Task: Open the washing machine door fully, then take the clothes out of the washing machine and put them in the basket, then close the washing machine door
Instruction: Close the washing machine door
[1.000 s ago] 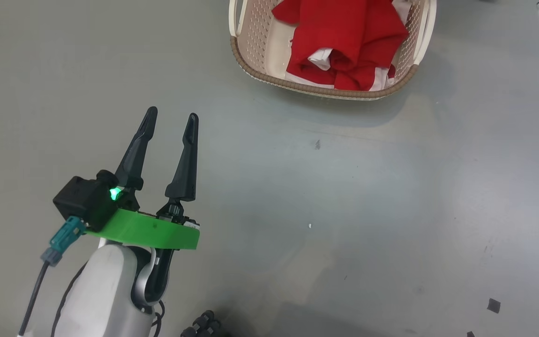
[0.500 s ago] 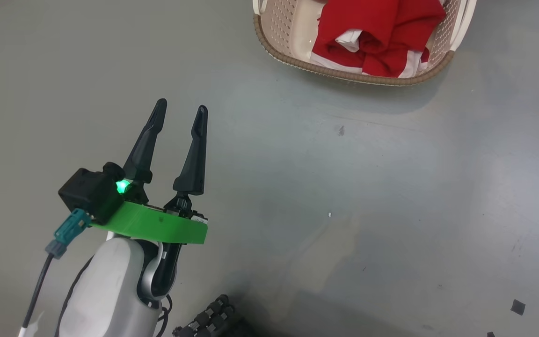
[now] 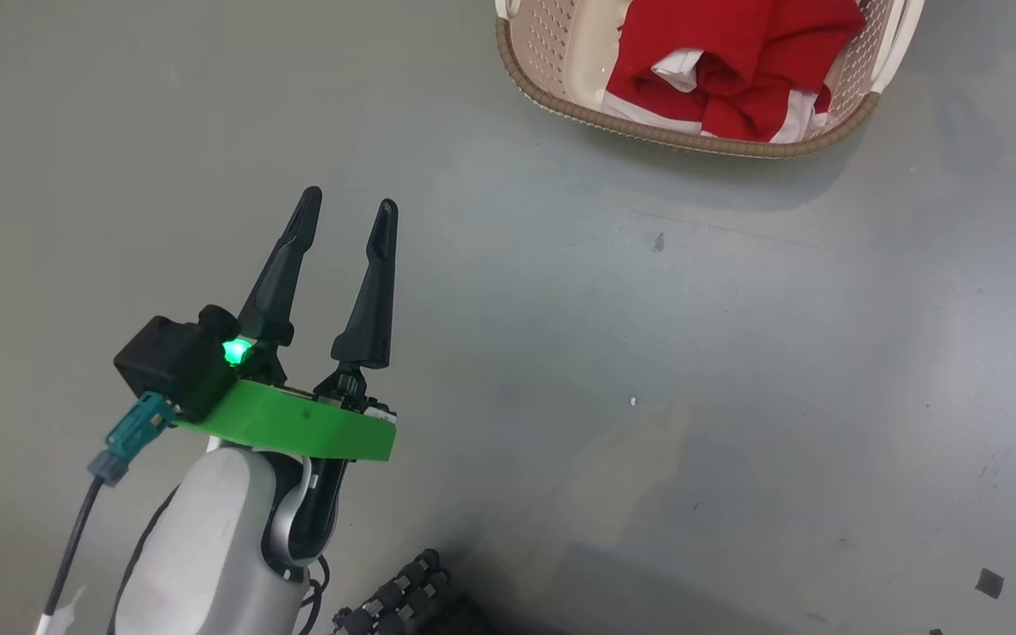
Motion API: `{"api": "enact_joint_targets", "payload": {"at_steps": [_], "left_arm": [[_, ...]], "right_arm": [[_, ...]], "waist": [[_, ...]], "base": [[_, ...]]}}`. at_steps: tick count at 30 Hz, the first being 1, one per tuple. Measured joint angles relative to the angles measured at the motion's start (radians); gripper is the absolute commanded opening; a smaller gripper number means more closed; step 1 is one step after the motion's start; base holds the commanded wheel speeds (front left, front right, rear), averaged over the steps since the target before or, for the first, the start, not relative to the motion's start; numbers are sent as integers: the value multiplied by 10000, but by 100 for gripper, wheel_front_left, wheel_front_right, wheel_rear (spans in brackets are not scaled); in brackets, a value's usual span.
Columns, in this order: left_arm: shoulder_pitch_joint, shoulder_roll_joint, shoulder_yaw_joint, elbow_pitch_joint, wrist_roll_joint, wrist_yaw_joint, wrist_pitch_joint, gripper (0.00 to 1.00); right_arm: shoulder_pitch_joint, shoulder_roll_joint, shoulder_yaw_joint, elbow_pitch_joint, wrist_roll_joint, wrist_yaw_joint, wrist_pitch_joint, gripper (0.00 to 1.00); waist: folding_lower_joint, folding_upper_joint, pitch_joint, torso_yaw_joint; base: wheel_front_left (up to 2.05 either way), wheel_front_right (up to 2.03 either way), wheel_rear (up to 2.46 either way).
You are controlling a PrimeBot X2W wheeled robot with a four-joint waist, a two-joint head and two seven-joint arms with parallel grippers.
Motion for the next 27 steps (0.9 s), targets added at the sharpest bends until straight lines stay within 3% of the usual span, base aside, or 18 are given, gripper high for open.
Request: {"api": "enact_joint_targets", "payload": {"at_steps": [11, 20, 27], "left_arm": [[-126, -6, 182, 199, 8, 13, 0, 100], [-222, -8, 474, 520, 433, 13, 0, 100], [-205, -8, 857, 899, 949, 13, 0, 100]], "right_arm": [[302, 219, 424, 805, 31, -69, -759, 0], [2049, 533, 897, 1367, 221, -121, -1847, 0], [3405, 1057, 1047, 1599, 579, -121, -2096, 0]], "waist": [[0, 0, -334, -142], [0, 0, -1104, -476], [-1, 0, -1926, -923]], "base": [[0, 0, 0], [0, 0, 0], [0, 0, 0]]}}
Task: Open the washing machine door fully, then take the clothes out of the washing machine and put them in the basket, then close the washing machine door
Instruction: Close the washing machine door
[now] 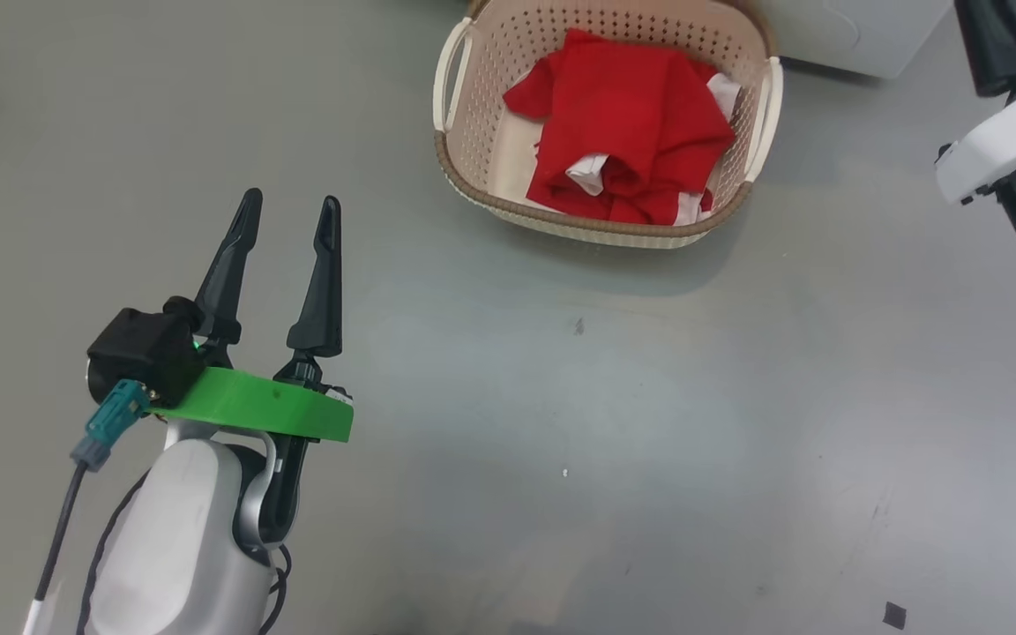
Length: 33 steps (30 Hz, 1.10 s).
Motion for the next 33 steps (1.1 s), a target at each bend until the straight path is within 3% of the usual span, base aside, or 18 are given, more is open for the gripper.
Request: {"api": "enact_joint_targets", "payload": {"at_steps": [12, 33], "left_arm": [[804, 50, 571, 545, 454, -2, 0, 100], [2061, 163, 790, 711, 851, -10, 0, 100]], "right_arm": [[2230, 922, -523, 86, 617, -199, -71, 0], [5381, 1697, -2080, -2247, 746, -955, -82, 0]], "waist": [[0, 0, -1533, -1142], [-1, 0, -3775, -3157]], "base": [[0, 0, 0], [0, 0, 0]]}}
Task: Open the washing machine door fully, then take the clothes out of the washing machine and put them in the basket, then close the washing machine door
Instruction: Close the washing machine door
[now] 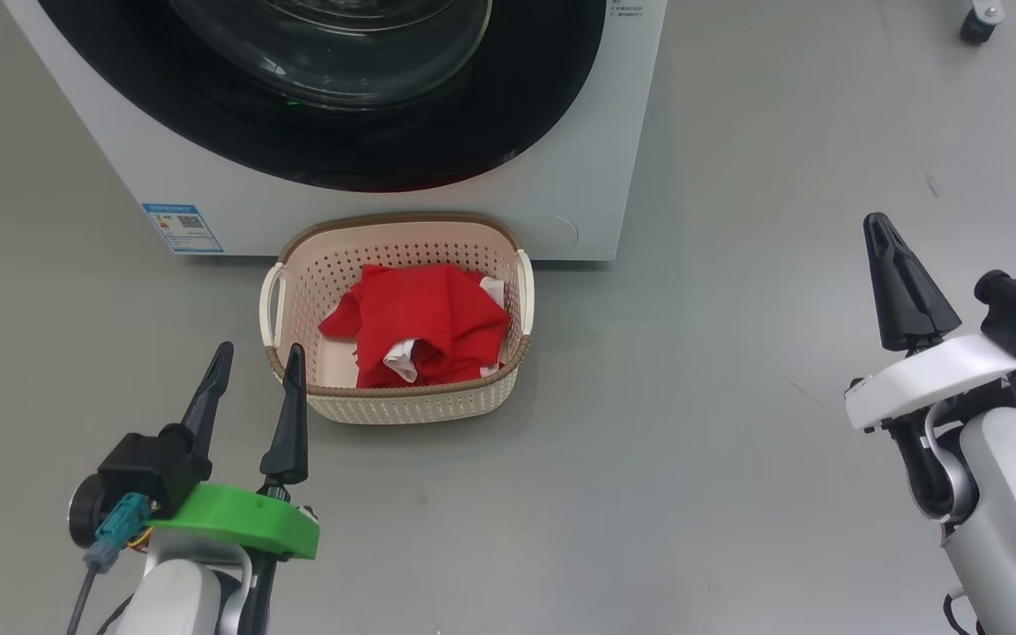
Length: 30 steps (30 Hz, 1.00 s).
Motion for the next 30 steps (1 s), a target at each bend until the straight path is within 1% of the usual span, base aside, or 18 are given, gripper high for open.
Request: {"api": "enact_joint_targets", "payload": {"at_steps": [5, 9, 10, 11, 12, 15, 17, 23, 30], "left_arm": [[171, 8, 75, -2, 25, -4, 0, 100], [210, 12, 65, -2, 35, -4, 0, 100], [221, 13, 56, -2, 61, -4, 0, 100], [229, 13, 50, -2, 79, -4, 0, 100], [241, 13, 52, -6, 84, -6, 0, 100], [293, 13, 94, -10, 94, -6, 0, 100], [360, 13, 130, -10, 150, -6, 0, 100], [494, 15, 433, 81, 25, -6, 0, 100], [578, 12, 470, 322, -96, -6, 2, 100]], "right_arm": [[699, 295, -573, -591, 33, -165, -2, 0], [1287, 412, -800, -959, 21, -272, -2, 0], [1450, 439, -865, -1055, 13, -299, -2, 22], [1593, 462, -918, -1137, 8, -305, -2, 55], [1730, 485, -963, -1204, 0, -307, -2, 100], [2089, 573, -1074, -1356, -73, -309, -2, 100], [2280, 617, -1162, -1465, -109, -382, -2, 100], [2718, 667, -1346, -1835, -384, -382, -2, 100], [3027, 842, -1411, -2084, -546, -380, -2, 100]], "waist": [[0, 0, -259, -282], [0, 0, -430, -411], [0, 0, -462, -434], [0, 0, -484, -451], [0, 0, -499, -461], [0, 0, -521, -480], [0, 0, -532, -488], [0, 0, -572, -497], [0, 0, -601, -496]], "base": [[0, 0, 0], [0, 0, 0], [0, 0, 0], [0, 0, 0], [0, 0, 0], [0, 0, 0], [0, 0, 0], [0, 0, 0], [0, 0, 0]]}}
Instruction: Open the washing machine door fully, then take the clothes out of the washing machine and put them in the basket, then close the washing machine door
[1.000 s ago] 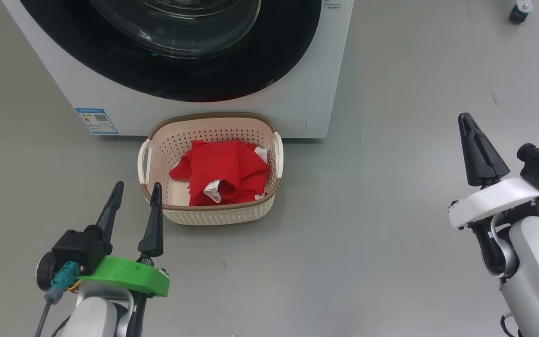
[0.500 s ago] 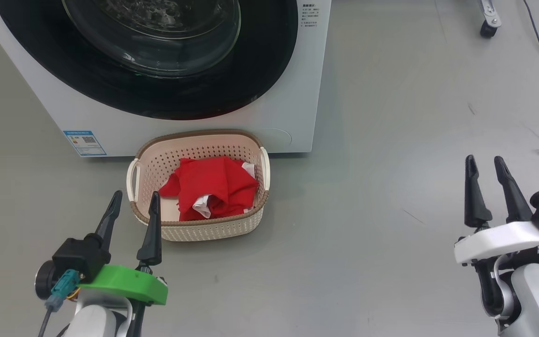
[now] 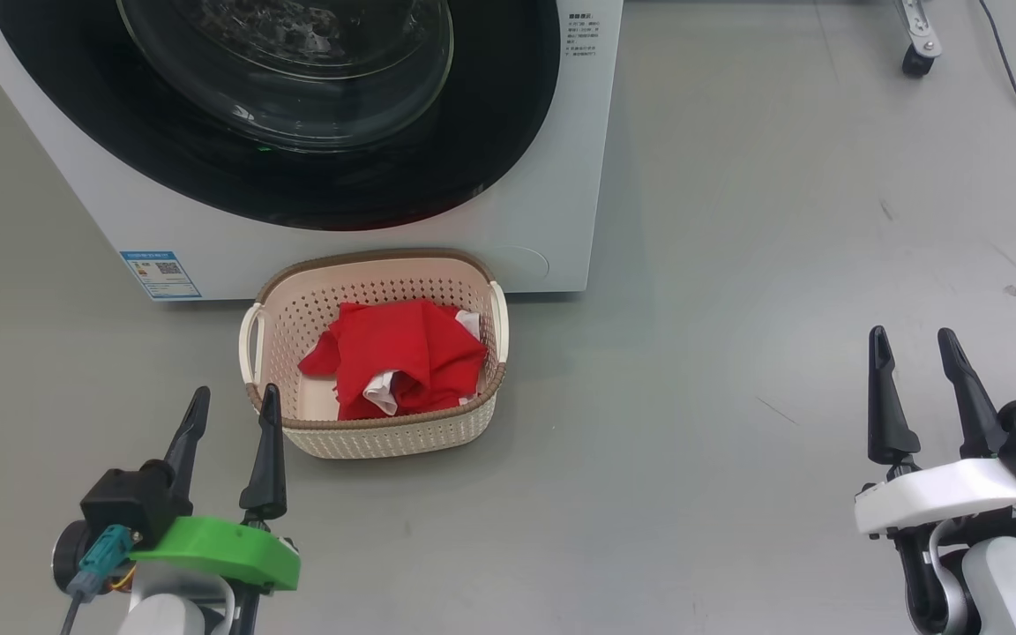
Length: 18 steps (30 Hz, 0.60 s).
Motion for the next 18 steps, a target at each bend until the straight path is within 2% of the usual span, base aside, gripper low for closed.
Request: {"api": "enact_joint_targets", "payload": {"at_steps": [18], "left_arm": [[4, -4, -35, 138, 15, 0, 0, 100]], "right_arm": [[505, 194, -245, -345, -364, 119, 0, 100]], "waist": [[0, 0, -67, 62]], "base": [[0, 0, 0]]}}
